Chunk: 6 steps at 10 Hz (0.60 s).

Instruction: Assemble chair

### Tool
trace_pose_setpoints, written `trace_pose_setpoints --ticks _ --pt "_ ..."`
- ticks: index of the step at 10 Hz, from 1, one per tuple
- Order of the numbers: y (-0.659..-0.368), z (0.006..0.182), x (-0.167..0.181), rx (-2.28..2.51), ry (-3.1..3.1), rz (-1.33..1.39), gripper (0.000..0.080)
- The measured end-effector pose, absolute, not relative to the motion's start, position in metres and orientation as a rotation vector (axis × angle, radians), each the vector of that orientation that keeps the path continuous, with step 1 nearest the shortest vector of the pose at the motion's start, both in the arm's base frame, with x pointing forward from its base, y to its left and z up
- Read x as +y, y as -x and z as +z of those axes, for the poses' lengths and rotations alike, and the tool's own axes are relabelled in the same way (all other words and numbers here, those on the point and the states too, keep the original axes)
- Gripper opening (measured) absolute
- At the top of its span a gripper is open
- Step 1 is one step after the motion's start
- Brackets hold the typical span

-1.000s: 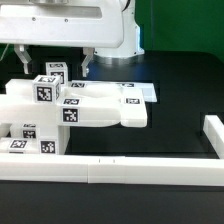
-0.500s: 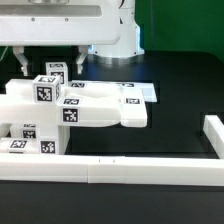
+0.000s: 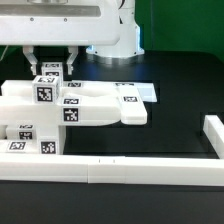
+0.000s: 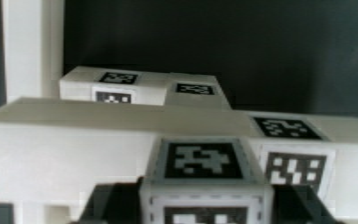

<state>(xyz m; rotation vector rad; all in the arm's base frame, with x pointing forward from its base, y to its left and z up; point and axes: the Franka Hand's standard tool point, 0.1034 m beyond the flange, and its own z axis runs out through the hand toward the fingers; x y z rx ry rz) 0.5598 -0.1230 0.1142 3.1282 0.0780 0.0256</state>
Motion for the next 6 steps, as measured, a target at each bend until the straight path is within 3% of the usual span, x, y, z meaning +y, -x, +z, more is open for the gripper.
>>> trace_pose_setpoints --ticks 6 --pt "-0.5597 0.1142 -0.1228 -0.546 -3.087 0.029 0.0284"
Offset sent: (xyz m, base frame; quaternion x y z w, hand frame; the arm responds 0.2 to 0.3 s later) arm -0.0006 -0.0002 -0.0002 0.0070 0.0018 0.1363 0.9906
